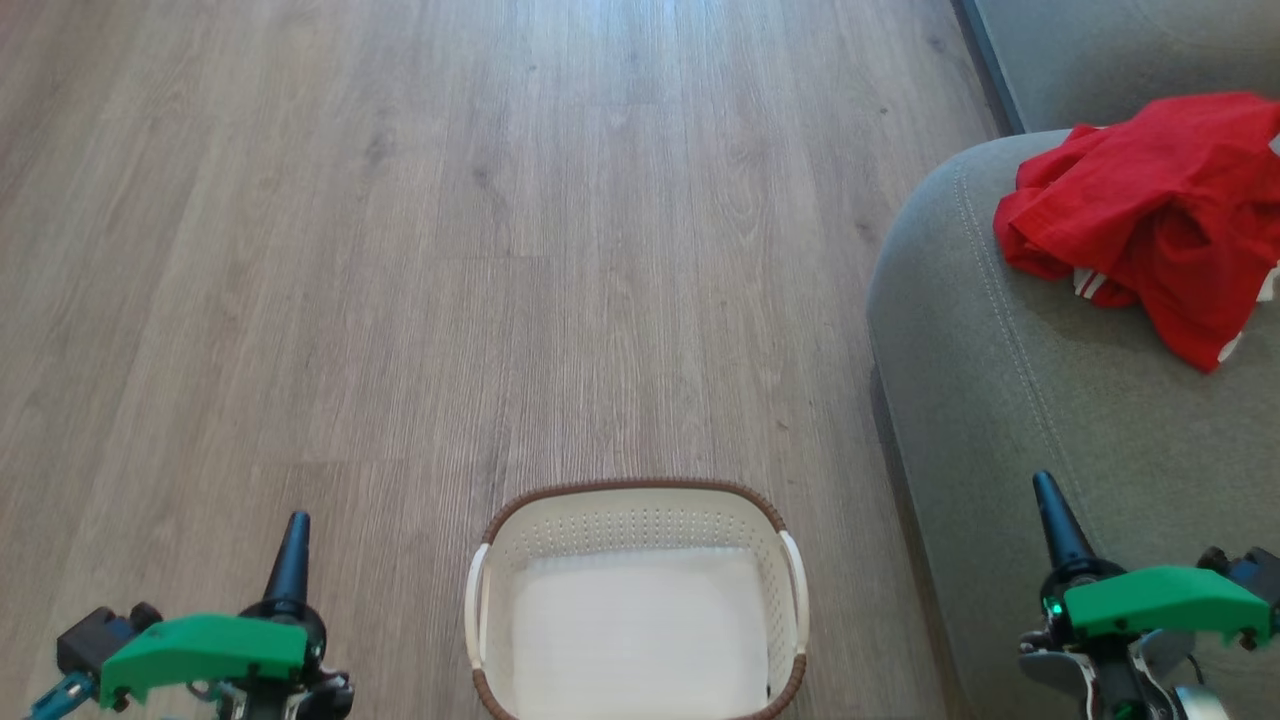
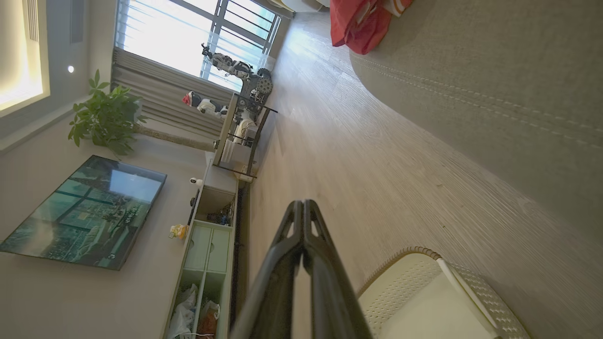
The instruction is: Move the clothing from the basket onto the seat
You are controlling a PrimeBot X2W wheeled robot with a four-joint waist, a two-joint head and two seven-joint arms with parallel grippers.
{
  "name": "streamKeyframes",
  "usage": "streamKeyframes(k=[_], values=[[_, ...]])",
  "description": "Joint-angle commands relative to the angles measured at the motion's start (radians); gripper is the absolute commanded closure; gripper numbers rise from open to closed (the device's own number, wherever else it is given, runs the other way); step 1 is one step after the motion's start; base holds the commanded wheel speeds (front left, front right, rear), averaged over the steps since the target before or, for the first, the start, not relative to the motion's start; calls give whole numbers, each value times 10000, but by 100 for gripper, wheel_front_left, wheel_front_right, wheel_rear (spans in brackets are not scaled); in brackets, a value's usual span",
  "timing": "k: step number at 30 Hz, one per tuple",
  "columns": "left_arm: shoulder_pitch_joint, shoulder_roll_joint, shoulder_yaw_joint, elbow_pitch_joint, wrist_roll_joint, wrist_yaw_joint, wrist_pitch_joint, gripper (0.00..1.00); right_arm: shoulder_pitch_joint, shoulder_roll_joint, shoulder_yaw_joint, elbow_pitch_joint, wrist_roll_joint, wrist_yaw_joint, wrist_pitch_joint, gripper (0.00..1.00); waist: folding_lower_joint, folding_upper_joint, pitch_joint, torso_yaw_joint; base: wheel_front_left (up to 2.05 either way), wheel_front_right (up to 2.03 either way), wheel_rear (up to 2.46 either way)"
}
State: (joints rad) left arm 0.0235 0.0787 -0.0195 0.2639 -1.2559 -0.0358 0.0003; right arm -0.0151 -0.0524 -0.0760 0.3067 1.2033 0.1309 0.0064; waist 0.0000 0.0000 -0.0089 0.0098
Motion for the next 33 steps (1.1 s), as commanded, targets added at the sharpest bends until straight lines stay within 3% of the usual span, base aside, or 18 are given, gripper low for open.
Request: streamKeyframes(k=[1,33], values=[[-607,6,389,-263,-310,-142,132,100,-607,-15,63,-403,360,-1,97,100,0,0,6,-5,0,0,0],[-1280,-224,1231,-189,-3427,-912,1036,100,-912,-3,-334,-610,3902,-2,1004,100,0,0,115,-94,0,0,0]])
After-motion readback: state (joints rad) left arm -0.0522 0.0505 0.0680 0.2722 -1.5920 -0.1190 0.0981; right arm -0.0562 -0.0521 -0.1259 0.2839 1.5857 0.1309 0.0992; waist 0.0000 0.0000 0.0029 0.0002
